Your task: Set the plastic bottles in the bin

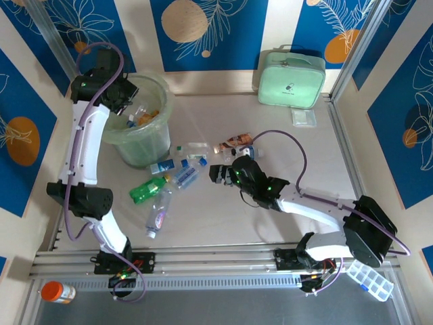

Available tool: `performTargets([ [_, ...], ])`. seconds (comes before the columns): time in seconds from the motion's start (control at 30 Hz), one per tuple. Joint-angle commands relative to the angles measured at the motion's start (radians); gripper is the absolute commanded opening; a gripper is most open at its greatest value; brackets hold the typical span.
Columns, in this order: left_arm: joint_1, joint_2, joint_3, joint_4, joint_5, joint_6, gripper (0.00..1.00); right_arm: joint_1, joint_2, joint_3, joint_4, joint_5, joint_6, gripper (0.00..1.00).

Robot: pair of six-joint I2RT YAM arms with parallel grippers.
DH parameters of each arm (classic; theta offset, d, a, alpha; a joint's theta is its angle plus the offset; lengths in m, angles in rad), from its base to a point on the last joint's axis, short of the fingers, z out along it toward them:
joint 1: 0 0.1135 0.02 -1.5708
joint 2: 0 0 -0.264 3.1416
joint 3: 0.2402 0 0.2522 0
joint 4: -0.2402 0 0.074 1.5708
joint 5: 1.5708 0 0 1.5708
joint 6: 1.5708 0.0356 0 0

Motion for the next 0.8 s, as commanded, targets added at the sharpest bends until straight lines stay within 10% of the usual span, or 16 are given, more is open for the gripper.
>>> performTargets([
  [0.0, 0.023, 0.019, 0.018, -0.047, 0.049, -0.008, 0.00, 0.012, 0.014, 0.034, -0.013, 0.037, -0.013, 0.91],
  [0.5, 0.118, -0.011, -0.229, -0.030, 0.070, 0.078, 0.01, 0.026, 0.069, 0.085, -0.067, 0.040, -0.012, 0.91],
  [0.77, 0.121, 0.021, -0.240, -0.046, 0.095, 0.151, 0.18, 0.035, 0.105, 0.112, -0.083, 0.035, -0.018, 0.91],
])
